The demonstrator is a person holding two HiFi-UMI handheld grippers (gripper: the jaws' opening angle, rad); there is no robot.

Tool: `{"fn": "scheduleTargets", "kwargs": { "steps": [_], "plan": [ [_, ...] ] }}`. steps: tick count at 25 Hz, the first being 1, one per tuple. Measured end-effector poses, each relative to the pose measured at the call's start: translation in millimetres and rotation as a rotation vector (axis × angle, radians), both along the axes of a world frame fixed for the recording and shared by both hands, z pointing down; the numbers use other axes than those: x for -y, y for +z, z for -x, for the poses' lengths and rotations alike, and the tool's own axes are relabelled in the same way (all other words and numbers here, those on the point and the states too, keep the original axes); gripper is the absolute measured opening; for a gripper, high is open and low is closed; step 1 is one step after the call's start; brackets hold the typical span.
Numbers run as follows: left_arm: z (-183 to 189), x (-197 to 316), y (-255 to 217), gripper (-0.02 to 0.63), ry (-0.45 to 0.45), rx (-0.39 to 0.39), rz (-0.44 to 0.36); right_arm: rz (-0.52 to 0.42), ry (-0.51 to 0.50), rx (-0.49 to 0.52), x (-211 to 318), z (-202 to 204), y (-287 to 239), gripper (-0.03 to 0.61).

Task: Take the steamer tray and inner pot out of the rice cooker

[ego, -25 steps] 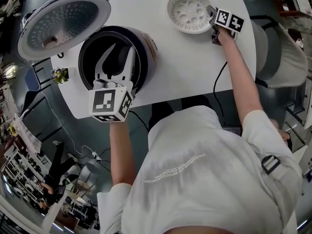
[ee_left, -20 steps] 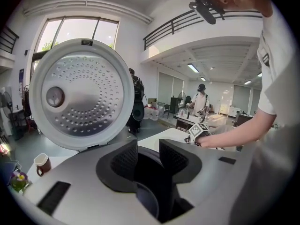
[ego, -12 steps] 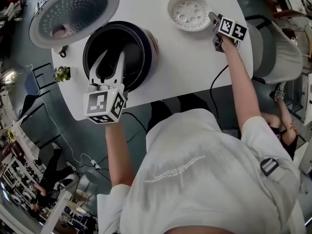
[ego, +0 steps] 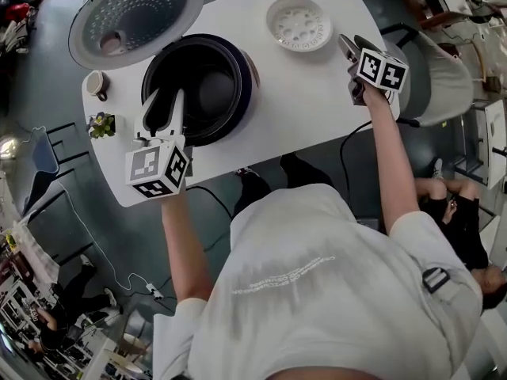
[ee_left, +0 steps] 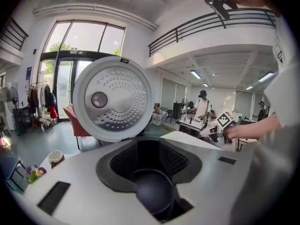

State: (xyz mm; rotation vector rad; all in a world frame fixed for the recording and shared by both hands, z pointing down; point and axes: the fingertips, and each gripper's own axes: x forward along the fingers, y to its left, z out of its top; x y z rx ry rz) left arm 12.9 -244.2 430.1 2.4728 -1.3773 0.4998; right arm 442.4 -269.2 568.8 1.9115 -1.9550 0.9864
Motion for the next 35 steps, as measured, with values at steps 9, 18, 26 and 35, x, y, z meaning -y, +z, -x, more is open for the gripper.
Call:
{"fn": "scheduleTargets", "kwargs": {
  "steps": [9, 18, 26, 35],
  "plan": [
    [47.1, -6.1, -20.3, 0.155, 0.004, -0.036, -0.028, -0.166, -0.091, -0.002, -29.4, 82.5, -105.1, 0.225],
    [77.4, -17.3, -36.5, 0.155, 0.020, -0.046, -0.083, -0.276, -0.180, -0.014, -56.3, 173.2, -159.1, 0.218],
    [88.9, -31.4, -26.3, 0.155, 0.009, -0.064, -0.070, -0.317, -0.330, 0.007, -55.3, 240.2, -173.0, 0.210],
    [78.9, -35.1, -3.6, 0.155, 0.000, -0.049, -0.023, -0.257, -0.511, -0.006, -41.4, 285.4, -154.1, 0.212]
  ]
}}
